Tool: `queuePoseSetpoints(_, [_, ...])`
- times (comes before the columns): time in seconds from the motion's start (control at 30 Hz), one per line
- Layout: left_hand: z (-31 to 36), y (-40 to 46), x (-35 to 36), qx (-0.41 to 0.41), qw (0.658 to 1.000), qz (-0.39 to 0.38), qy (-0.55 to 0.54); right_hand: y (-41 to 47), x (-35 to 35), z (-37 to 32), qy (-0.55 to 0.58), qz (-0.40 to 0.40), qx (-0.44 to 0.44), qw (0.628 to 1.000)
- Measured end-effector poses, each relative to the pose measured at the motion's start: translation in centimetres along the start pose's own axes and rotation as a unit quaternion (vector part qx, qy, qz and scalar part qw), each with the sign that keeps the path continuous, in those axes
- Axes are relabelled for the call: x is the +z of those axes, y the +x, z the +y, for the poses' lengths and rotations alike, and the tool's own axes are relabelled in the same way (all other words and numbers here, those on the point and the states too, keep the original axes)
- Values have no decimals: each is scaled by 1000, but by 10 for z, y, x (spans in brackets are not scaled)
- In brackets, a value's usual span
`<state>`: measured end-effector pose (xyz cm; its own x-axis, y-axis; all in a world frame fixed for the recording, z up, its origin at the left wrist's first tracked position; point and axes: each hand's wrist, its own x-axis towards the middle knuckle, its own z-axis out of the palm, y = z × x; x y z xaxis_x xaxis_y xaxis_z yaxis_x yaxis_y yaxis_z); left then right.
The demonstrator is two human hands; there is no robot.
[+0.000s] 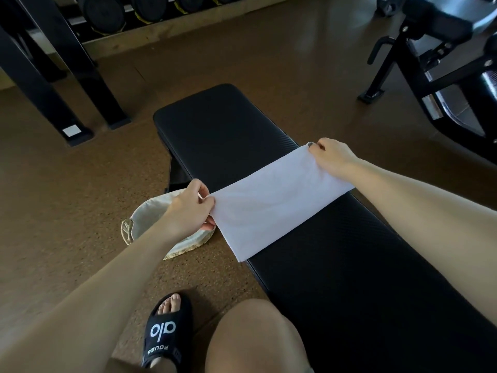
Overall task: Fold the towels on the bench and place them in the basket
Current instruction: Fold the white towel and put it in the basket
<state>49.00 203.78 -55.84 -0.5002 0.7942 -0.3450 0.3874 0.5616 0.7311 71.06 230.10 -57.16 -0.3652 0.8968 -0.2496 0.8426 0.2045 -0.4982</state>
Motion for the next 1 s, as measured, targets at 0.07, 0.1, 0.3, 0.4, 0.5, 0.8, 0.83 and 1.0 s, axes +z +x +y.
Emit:
queuePoseSetpoints(0.07, [-1, 0, 0, 7, 1000, 10, 11, 0, -5, 1, 8, -25, 20, 999])
queuePoseSetpoints(0.1, [0, 0, 0, 5, 1000, 13, 7, 0, -8, 2, 15, -32, 25, 999])
queuePoseSetpoints(0.3, [4, 5, -3, 14, 997, 70, 22, -13, -23, -1, 33, -37, 36, 998])
queuePoseSetpoints(0.4, [4, 6, -3, 10, 994, 112, 8, -35, -22, 6, 60, -39, 60, 996])
queuePoseSetpoints(0.5, [12, -1, -2, -84, 994, 40, -51, -67, -20, 26, 81, -46, 102, 990])
queuePoseSetpoints(0.8, [30, -6, 7, 50, 993, 30, 106, -182, -24, 60, 221, -71, 211, 950])
queuePoseSetpoints(0.83, [35, -1, 8, 77, 990, 36, 113, -194, -23, 61, 246, -76, 220, 941])
queuePoseSetpoints(1.0, [52, 21, 24, 149, 966, 41, 205, -243, -5, 58, 323, -39, 245, 913])
